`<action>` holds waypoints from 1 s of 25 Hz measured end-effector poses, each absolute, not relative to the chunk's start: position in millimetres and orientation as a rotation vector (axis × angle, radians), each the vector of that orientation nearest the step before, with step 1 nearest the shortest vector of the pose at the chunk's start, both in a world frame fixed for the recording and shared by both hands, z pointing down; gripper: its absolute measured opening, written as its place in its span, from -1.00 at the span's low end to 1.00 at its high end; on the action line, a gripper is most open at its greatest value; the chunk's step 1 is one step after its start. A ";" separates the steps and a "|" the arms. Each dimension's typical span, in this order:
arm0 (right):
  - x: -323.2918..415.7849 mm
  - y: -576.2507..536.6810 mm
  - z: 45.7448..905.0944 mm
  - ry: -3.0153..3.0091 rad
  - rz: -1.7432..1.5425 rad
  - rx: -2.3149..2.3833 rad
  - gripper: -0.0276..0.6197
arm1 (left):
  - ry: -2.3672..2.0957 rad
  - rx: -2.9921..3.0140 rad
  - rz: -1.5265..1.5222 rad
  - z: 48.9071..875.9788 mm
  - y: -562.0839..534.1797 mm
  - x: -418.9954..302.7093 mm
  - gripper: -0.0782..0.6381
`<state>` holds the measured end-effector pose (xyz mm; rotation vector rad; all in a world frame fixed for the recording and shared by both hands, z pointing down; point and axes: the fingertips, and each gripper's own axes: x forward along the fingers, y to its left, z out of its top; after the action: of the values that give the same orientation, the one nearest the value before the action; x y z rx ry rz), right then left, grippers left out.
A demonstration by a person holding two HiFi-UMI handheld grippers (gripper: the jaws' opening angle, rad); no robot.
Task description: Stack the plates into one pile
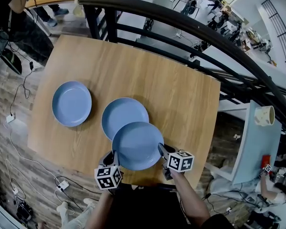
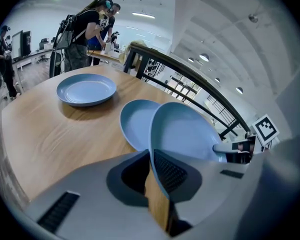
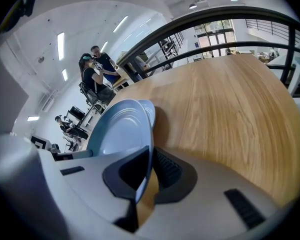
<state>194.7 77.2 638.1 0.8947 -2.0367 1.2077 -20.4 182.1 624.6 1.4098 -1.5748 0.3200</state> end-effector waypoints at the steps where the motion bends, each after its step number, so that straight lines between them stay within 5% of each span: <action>1: 189.9 76.6 637.9 -2.038 1.205 0.890 -0.80 | -1.577 1.406 0.318 625.0 182.1 -24.9 -0.66; 25: 126.4 48.9 639.8 -2.014 1.194 0.882 -0.80 | -1.552 1.399 0.322 631.4 152.7 -88.7 -0.66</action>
<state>126.4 48.9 639.8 0.8824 -2.0142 1.1942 -88.7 152.7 631.4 1.3988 -1.5517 0.3220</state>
